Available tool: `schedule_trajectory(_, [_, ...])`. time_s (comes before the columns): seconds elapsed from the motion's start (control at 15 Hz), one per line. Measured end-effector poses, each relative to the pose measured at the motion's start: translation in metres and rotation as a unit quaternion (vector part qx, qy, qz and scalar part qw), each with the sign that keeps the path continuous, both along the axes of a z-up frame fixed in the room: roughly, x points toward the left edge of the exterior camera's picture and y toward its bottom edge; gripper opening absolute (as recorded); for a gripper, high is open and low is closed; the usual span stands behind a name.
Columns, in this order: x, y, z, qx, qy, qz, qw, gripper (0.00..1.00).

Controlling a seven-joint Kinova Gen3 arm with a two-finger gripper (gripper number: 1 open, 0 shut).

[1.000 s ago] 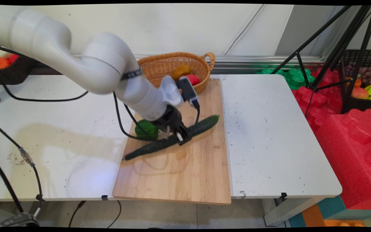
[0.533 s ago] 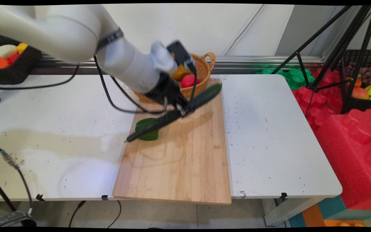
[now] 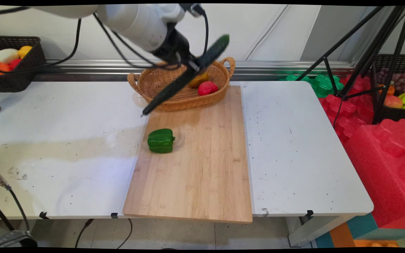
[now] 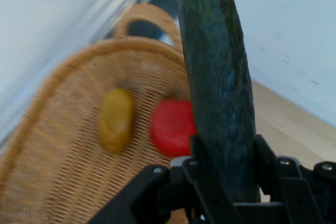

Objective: Place the picked object in the vegetable basket

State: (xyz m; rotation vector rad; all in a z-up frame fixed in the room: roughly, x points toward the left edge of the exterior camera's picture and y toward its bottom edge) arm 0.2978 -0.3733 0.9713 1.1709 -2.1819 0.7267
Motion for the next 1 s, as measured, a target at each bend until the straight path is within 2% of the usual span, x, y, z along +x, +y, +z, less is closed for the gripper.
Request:
schedule_trajectory(0.2, [0.017, -0.035, 0.003, -0.014, -0.007, 0.041, 0.999, 0.0])
schedule_trajectory(0.4, [0.033, -0.066, -0.005, -0.013, -0.022, 0.078, 0.9966, 0.0])
schedule_trajectory(0.73, [0.048, -0.101, -0.028, 0.012, -0.035, 0.126, 0.9913, 0.0])
schedule_trajectory(1.0, [0.052, -0.118, -0.048, 0.044, -0.051, 0.145, 0.9871, 0.0])
